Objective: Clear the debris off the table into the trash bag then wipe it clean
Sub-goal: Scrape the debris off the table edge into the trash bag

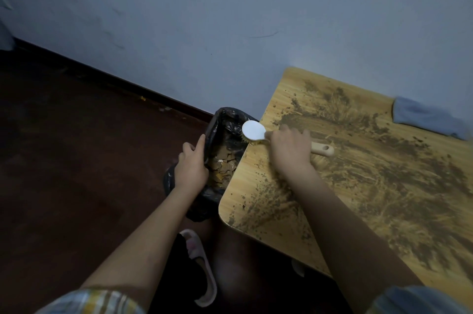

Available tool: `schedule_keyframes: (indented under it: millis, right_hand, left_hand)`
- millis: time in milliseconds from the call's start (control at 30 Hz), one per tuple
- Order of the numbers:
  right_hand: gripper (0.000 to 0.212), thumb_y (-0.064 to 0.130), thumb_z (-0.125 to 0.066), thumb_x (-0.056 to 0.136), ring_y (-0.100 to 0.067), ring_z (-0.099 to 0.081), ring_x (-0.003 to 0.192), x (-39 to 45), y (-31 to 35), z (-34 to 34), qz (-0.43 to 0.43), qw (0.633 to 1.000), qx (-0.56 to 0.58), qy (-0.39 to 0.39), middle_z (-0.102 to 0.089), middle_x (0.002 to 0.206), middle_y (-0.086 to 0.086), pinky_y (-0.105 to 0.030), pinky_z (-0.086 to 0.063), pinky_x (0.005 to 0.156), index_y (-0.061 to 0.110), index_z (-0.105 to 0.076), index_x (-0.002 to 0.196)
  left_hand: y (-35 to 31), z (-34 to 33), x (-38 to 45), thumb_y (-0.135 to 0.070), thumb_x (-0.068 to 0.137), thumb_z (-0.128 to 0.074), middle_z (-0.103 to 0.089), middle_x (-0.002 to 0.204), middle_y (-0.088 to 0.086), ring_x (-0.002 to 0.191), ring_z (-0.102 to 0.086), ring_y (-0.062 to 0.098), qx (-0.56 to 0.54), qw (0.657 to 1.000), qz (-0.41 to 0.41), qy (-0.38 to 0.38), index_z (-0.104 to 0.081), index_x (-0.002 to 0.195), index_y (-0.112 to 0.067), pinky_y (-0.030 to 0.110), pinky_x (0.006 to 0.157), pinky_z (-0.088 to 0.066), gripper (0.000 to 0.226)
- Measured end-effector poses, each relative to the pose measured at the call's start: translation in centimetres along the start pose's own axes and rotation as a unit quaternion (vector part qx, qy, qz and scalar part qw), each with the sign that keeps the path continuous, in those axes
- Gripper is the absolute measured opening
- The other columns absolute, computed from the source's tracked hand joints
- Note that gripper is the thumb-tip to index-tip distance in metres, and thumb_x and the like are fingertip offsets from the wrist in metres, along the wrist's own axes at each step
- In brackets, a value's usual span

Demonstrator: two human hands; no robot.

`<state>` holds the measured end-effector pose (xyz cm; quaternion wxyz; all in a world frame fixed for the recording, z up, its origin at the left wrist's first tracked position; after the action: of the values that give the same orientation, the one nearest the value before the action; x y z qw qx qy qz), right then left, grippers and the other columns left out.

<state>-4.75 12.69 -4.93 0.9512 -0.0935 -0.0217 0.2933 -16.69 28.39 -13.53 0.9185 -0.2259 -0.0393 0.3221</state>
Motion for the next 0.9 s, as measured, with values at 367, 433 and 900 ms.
schedule_keyframes:
  millis: [367,433,900]
  right_hand:
    - [0.044,0.010,-0.051,0.093,-0.027,-0.056,0.105,0.0,-0.9,-0.4,-0.035,0.994,0.096,-0.039,-0.057,0.111,-0.005,-0.040,-0.037,0.090,0.034,-0.056,0.130]
    - [0.039,0.011,-0.050,0.092,-0.028,-0.056,0.105,0.1,-1.6,-0.4,-0.051,0.996,0.068,-0.024,-0.057,0.111,-0.005,-0.040,-0.036,0.090,0.032,-0.059,0.124]
    - [0.040,0.014,-0.045,0.097,-0.026,-0.054,0.108,0.0,-3.5,-2.7,-0.091,0.966,0.229,-0.076,-0.061,0.114,-0.002,-0.039,-0.032,0.090,0.030,-0.057,0.132]
  left_hand:
    - [0.4,0.2,0.0,0.002,0.085,-0.050,-0.035,0.125,0.014,0.101,-0.046,0.033,0.004,1.000,0.004,-0.001,-0.016,0.151,-0.022,0.035,0.068,-0.039,0.077]
    - [0.4,0.1,0.0,0.001,0.086,-0.050,-0.035,0.126,0.014,0.102,-0.046,0.033,0.003,1.000,0.005,0.001,-0.016,0.150,-0.022,0.035,0.068,-0.038,0.077]
    - [0.9,0.6,-0.2,-0.001,0.087,-0.050,-0.035,0.126,0.014,0.104,-0.045,0.034,-0.003,1.000,0.025,-0.013,-0.018,0.150,-0.024,0.038,0.070,-0.038,0.075]
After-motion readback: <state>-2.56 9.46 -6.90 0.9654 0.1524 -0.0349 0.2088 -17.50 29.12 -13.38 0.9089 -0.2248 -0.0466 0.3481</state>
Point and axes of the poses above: each hand's wrist, its own x-axis towards the middle knuckle, its own z-axis out of the back of the hand, y = z × x, the point moved 2 cm from there along x, towards the middle knuckle
